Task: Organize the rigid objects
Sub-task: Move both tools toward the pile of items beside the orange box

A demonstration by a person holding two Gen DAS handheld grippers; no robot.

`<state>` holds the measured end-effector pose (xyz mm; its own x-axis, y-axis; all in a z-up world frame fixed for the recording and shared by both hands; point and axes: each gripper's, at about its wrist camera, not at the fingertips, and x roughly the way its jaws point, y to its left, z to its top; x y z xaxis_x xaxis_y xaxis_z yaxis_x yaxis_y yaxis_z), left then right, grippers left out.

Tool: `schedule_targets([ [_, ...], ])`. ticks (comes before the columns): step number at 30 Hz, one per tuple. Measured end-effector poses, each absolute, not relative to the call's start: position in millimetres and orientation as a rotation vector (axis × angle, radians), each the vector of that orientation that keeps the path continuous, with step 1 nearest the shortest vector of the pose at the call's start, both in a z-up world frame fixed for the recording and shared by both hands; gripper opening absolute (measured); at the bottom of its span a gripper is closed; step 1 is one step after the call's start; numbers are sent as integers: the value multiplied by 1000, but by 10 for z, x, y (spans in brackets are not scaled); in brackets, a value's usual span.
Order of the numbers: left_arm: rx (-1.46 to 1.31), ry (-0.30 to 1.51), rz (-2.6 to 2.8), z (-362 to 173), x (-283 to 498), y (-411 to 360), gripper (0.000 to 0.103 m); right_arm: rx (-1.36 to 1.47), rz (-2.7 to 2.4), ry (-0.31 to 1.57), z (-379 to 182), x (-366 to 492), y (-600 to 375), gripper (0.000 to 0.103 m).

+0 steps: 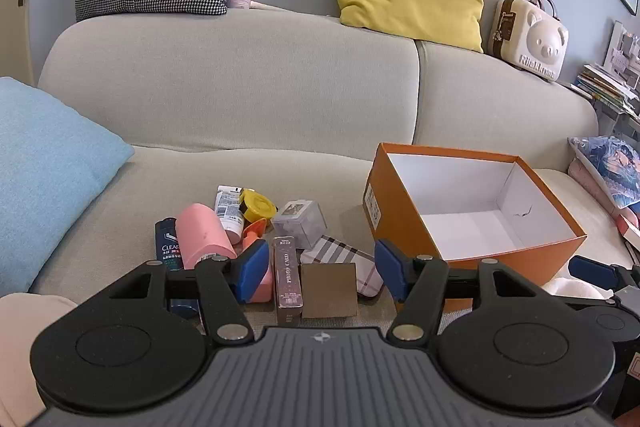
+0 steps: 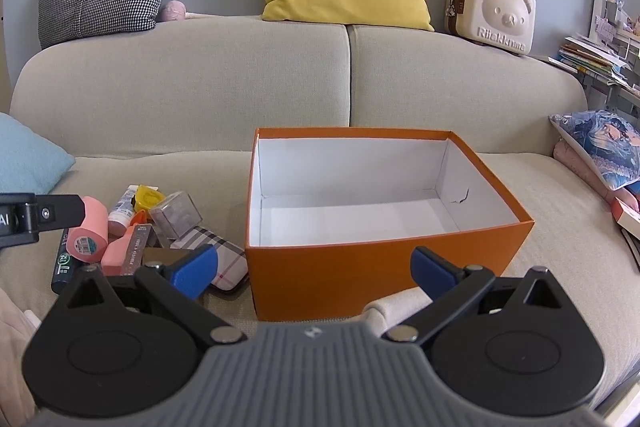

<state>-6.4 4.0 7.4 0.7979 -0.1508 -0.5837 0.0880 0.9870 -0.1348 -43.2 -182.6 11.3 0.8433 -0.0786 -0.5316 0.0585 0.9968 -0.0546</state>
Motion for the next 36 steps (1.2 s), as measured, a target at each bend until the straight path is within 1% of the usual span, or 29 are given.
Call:
schedule_targets([
  [14,-98,636,-124,66,-68,41,70,-50,-68,575,119,-423,-1815,102],
  [16,-92,642,-122,50,-60,33,69,-51,-68,579,118,-416,-1810,102],
  [17,-85,645,-117,40,-54,33,66,-52,-68,580,114,-414,-1811,102],
  [21,-42,647,-98,15,-26,67,65,-29,-39,605,88,-383,-1801,102],
  [26,-23,689,-56,-70,36,194,65,-50,-10,571,61,-349,-1687,102],
  [30,-59,745,-71,-154,103,335,65,-55,75,606,21,-219,-1562,101],
  [31,-63,758,-71,-173,124,363,63,-58,91,615,6,-190,-1527,99],
  [35,-94,806,-99,-255,221,450,53,-93,170,654,-71,-74,-1351,74],
  [36,-93,815,-104,-272,245,455,49,-96,190,670,-97,-36,-1313,72],
])
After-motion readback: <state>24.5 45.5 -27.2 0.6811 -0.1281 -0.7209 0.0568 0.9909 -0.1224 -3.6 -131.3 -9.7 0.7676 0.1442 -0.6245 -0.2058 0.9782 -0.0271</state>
